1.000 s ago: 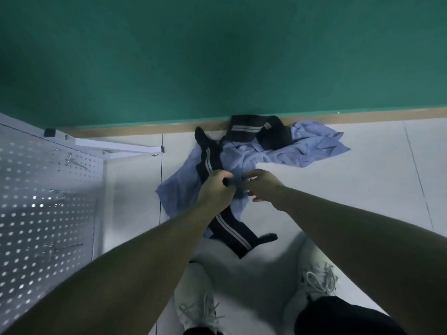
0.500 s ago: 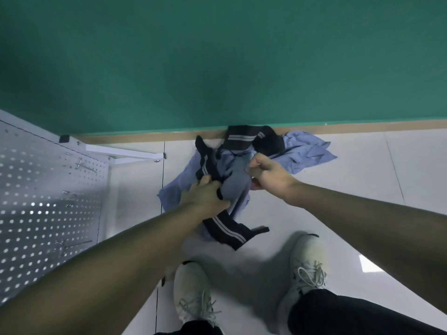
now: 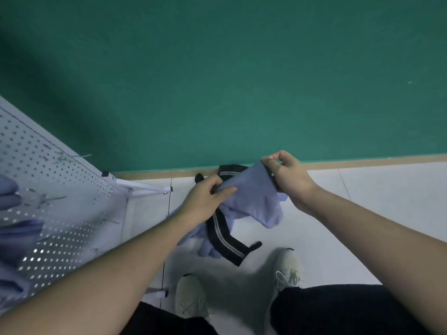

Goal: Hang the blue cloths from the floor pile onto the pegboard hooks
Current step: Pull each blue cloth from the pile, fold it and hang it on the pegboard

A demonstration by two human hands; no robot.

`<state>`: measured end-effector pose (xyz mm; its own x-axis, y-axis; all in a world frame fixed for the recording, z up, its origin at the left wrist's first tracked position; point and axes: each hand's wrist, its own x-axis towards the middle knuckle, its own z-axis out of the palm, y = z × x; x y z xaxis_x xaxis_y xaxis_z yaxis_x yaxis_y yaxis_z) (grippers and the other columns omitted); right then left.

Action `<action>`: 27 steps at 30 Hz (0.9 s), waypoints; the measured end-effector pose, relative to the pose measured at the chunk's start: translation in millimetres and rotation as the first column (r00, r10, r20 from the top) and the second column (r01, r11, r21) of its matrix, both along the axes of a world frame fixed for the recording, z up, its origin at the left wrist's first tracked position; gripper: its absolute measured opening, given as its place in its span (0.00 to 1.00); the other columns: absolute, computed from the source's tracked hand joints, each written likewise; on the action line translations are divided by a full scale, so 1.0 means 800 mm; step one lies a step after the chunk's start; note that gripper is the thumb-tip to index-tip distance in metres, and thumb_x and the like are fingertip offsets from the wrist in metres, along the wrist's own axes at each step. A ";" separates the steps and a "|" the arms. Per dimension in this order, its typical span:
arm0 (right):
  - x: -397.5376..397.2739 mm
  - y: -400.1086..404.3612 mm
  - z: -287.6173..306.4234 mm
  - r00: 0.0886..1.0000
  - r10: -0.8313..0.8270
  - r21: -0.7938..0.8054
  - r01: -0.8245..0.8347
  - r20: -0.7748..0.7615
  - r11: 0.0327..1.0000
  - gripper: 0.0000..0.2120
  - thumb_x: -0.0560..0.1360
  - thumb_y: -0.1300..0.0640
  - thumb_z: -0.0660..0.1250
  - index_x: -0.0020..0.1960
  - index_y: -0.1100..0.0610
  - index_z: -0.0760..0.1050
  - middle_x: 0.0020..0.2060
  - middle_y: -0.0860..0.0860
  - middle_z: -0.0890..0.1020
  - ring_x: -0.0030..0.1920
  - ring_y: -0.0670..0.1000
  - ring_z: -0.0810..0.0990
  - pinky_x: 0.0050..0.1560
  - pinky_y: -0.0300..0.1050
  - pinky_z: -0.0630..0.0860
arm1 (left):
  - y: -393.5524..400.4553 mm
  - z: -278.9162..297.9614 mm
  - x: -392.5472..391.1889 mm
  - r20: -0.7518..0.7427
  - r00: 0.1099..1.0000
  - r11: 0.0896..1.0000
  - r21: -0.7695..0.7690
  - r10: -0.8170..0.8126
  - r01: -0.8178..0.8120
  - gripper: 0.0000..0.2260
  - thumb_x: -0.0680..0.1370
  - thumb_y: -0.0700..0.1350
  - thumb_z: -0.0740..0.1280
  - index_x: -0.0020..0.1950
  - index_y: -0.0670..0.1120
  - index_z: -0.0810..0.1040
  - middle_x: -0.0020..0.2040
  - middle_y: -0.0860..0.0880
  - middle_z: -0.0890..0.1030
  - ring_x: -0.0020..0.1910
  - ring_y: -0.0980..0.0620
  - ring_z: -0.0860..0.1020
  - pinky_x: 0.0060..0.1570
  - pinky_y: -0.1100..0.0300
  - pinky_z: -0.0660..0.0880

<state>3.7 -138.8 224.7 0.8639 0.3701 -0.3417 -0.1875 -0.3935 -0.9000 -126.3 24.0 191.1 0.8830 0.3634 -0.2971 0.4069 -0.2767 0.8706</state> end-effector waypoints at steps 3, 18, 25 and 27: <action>-0.017 -0.014 0.023 0.999 -0.033 0.004 0.033 -0.018 0.999 0.12 0.80 0.49 0.68 0.42 0.52 0.69 0.32 0.53 0.74 0.33 0.52 0.71 0.35 0.46 0.70 | -0.012 0.043 -0.008 0.112 0.993 0.996 0.077 0.046 -0.055 0.17 0.80 0.49 0.69 0.36 0.48 0.66 0.30 0.54 0.67 0.29 0.60 0.64 0.32 0.63 0.63; -0.140 -0.064 0.152 0.899 0.147 0.150 -0.226 0.412 0.962 0.09 0.75 0.55 0.73 0.46 0.50 0.73 0.37 0.47 0.75 0.35 0.45 0.71 0.43 0.41 0.72 | -0.073 0.205 -0.057 0.170 0.969 0.981 0.036 0.180 -0.189 0.20 0.81 0.58 0.65 0.35 0.49 0.64 0.31 0.51 0.65 0.33 0.51 0.64 0.36 0.56 0.62; -0.175 -0.073 0.191 0.843 0.324 -0.088 -0.318 0.429 0.944 0.06 0.73 0.56 0.72 0.39 0.48 0.78 0.34 0.41 0.82 0.35 0.41 0.78 0.46 0.41 0.78 | -0.081 0.253 -0.089 0.087 0.967 0.957 -0.190 0.239 -0.220 0.28 0.66 0.72 0.65 0.46 0.47 0.76 0.41 0.48 0.74 0.40 0.50 0.72 0.45 0.51 0.72; -0.179 -0.077 0.206 0.844 0.312 -0.097 -0.301 0.437 0.949 0.06 0.72 0.58 0.69 0.38 0.49 0.78 0.34 0.44 0.84 0.35 0.43 0.78 0.46 0.44 0.78 | -0.086 0.269 -0.100 0.086 0.967 0.948 -0.237 0.239 -0.213 0.36 0.64 0.72 0.66 0.52 0.40 0.77 0.43 0.47 0.77 0.41 0.48 0.75 0.46 0.49 0.73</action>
<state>-139.6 -200.4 389.8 0.7693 0.6379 0.0356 0.3605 -0.3874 -0.8485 -206.2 -44.5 405.9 0.8175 0.4929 -0.2979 0.3323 0.0187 0.9430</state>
